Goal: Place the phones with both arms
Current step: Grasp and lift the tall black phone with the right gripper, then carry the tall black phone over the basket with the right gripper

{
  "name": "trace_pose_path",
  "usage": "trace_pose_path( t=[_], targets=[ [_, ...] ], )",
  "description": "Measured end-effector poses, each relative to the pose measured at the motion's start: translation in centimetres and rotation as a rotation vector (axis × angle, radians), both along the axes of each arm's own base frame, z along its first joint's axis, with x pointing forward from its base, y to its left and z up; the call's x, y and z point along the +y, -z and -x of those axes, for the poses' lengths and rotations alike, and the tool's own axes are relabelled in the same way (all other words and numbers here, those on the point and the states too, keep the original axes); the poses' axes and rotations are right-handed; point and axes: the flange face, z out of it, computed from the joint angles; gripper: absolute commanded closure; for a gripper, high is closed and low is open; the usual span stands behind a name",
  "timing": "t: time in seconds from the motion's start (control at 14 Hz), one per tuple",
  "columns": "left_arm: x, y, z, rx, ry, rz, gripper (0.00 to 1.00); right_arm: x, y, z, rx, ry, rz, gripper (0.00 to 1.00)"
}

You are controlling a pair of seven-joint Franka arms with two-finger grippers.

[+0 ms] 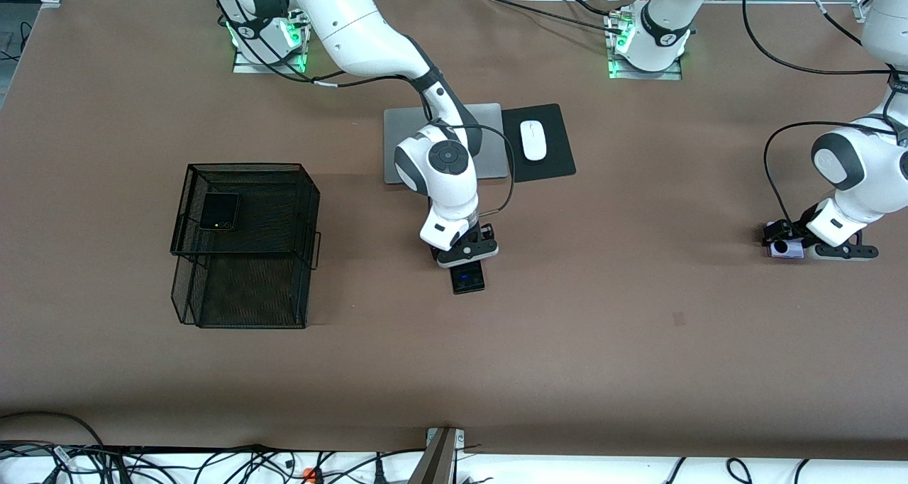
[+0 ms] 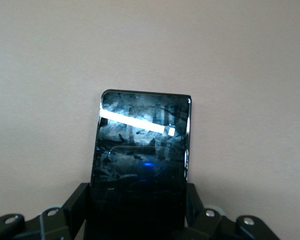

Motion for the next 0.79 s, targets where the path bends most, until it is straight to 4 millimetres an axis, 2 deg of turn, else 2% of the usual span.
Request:
trace_pose_path(
  t=[0.07,0.21,0.29,0.43,0.5,0.57,0.64,0.79],
  targets=[
    [0.0,0.2,0.0,-0.002,-0.001,0.000,0.00,-0.9,-1.2,-0.9,0.006,0.019,0.029,0.95],
    [0.0,0.4,0.0,-0.005,-0.002,-0.001,0.00,-3.2,-6.5,-3.2,0.004,0.076,0.059,0.95],
    [0.0,0.4,0.0,-0.005,-0.002,-0.001,0.26,-4.7,-10.0,-4.4,0.010,0.111,0.060,0.95],
    [0.0,0.2,0.0,-0.008,-0.002,-0.002,0.62,-8.8,-16.9,-6.4,0.038,0.169,0.052,0.94],
    [0.1,-0.1,-0.1,-0.011,-0.003,-0.004,0.75,-11.6,-20.2,-7.3,0.056,0.180,0.056,0.94],
    [0.1,-0.1,0.0,-0.010,-0.004,-0.004,0.86,-14.6,-22.8,-8.1,0.078,0.186,0.069,0.94],
    [0.0,0.0,0.0,-0.010,-0.005,-0.003,0.91,-17.6,-24.6,-8.5,0.104,0.191,0.088,0.94],
    [0.0,0.0,0.0,-0.010,-0.007,-0.003,0.93,-22.5,-26.5,-8.3,0.163,0.215,0.105,0.94]
  ],
)
